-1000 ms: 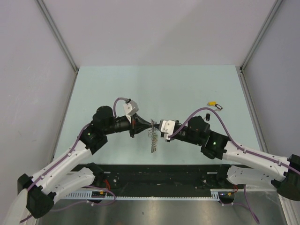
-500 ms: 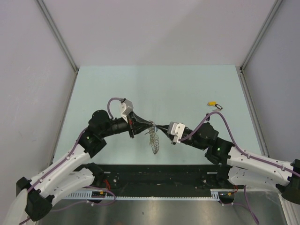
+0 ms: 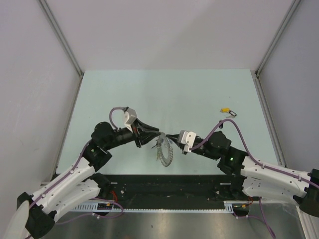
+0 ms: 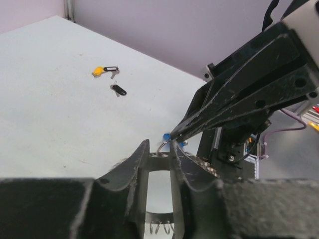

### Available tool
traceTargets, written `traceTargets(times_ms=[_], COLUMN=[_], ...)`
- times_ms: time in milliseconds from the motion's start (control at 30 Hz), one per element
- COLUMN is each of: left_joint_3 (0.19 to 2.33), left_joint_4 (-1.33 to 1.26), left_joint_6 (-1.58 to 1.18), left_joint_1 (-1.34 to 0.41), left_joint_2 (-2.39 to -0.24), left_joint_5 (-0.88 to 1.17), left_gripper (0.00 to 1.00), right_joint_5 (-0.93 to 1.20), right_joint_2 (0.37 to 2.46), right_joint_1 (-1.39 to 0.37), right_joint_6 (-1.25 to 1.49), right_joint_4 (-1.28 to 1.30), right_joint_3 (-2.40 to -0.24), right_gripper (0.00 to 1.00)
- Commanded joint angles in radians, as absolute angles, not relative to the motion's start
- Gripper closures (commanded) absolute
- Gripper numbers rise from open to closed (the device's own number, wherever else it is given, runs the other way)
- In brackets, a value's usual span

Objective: Put the keys on the keyring

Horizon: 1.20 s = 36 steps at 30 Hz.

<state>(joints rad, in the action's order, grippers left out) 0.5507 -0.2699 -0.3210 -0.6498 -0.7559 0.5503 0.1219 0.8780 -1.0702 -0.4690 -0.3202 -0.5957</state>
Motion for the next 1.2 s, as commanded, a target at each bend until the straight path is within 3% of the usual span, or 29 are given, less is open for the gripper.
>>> traceTargets(times_ms=[0, 200, 467, 1167], left_joint_3=[0.681, 0.859, 0.977, 1.023], left_joint_4=[-0.078, 0.234, 0.392, 0.471], left_joint_6=[-0.108, 0.171, 0.383, 0.499], left_joint_1=[-0.641, -0.64, -0.641, -0.646], left_joint_2=[-0.729, -0.804, -1.008, -1.224], left_joint_5=[0.548, 0.667, 0.819, 1.019], left_gripper=[0.7, 0.52, 0.46, 0.59], right_joint_5=[0.178, 0.274, 0.322, 0.342], right_joint_2=[0.847, 0.874, 0.911, 0.936], right_joint_1=[-1.039, -1.006, -0.996, -0.997], right_joint_6=[-0.503, -0.543, -0.56, -0.56], right_joint_4=[-0.257, -0.129, -0.051, -0.034], right_joint_3=[-0.641, -0.716, -0.772, -0.79], right_gripper=[1.0, 1.0, 1.0, 1.0])
